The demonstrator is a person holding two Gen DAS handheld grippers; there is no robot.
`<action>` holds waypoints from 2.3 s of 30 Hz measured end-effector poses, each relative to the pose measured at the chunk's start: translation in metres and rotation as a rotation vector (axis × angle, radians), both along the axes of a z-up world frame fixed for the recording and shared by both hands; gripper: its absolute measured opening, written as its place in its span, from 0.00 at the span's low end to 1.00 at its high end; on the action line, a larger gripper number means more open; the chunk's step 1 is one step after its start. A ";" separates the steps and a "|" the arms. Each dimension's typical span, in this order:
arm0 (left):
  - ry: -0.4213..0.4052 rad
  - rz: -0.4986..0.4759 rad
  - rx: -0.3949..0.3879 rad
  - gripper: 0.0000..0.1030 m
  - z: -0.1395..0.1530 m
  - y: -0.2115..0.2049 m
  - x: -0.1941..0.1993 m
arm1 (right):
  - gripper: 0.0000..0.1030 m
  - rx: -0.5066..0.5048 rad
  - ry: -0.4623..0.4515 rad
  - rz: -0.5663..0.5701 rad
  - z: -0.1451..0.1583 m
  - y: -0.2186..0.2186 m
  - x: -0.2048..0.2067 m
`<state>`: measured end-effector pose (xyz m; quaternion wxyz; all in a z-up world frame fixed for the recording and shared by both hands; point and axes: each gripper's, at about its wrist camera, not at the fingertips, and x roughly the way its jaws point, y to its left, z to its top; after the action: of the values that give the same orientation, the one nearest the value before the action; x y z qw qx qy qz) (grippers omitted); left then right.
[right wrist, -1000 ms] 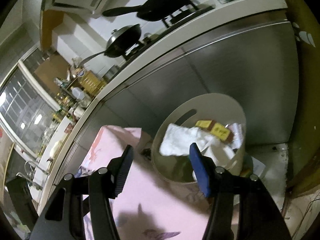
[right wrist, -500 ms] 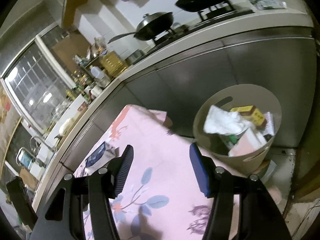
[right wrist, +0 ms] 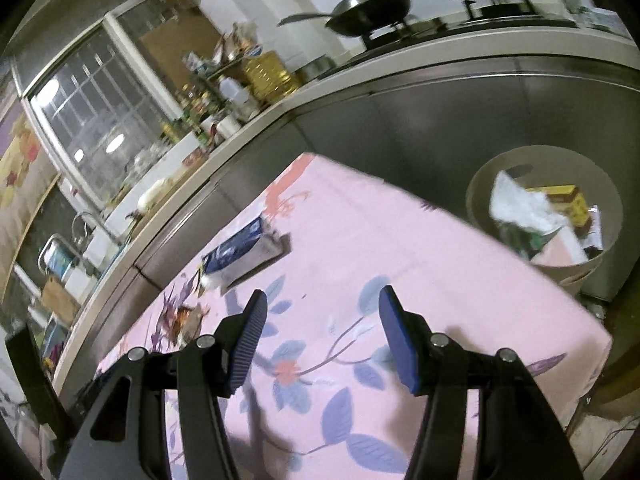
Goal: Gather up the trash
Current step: 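Grasp pink wrapper with left tool while right grasps orange snack bag, then carry wrapper and snack bag to the white bin and open both tools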
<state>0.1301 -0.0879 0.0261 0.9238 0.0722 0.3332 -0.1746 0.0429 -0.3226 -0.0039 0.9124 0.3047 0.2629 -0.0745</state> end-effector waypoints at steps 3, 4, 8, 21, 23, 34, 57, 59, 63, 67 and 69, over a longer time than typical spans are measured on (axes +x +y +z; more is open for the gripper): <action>-0.002 0.048 0.001 0.79 -0.003 0.018 0.006 | 0.54 -0.009 0.015 0.044 -0.001 0.016 0.009; 0.000 0.061 -0.001 0.79 -0.004 0.023 0.008 | 0.54 -0.012 0.017 0.053 -0.002 0.019 0.011; 0.004 0.110 -0.004 0.79 -0.008 0.043 0.015 | 0.54 -0.026 0.030 0.103 -0.002 0.039 0.022; 0.034 0.248 -0.016 0.79 -0.026 0.112 0.042 | 0.54 -0.052 0.072 0.266 -0.007 0.093 0.056; 0.052 0.272 -0.034 0.79 -0.029 0.125 0.047 | 0.54 -0.054 0.082 0.293 -0.009 0.103 0.063; 0.128 0.212 -0.166 0.79 -0.032 0.143 0.079 | 0.44 -0.015 0.116 0.417 -0.019 0.135 0.109; 0.454 0.172 -0.334 0.17 -0.060 0.114 0.171 | 0.00 -0.100 0.154 0.584 -0.040 0.164 0.138; 0.466 0.163 -0.360 0.17 -0.062 0.117 0.156 | 0.00 -0.095 0.144 0.573 -0.038 0.152 0.122; 0.482 0.098 -0.371 0.17 -0.060 0.100 0.117 | 0.00 -0.067 0.129 0.516 -0.038 0.117 0.087; 0.490 -0.012 -0.346 0.17 -0.051 0.055 0.095 | 0.00 -0.065 0.111 0.418 -0.036 0.077 0.057; 0.484 -0.088 -0.324 0.17 -0.041 0.020 0.086 | 0.00 -0.057 0.095 0.348 -0.034 0.048 0.040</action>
<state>0.2158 -0.0675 -0.0150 0.8084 -0.1056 0.5082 -0.2775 0.0828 -0.2748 -0.0382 0.9063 0.2249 0.3521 0.0630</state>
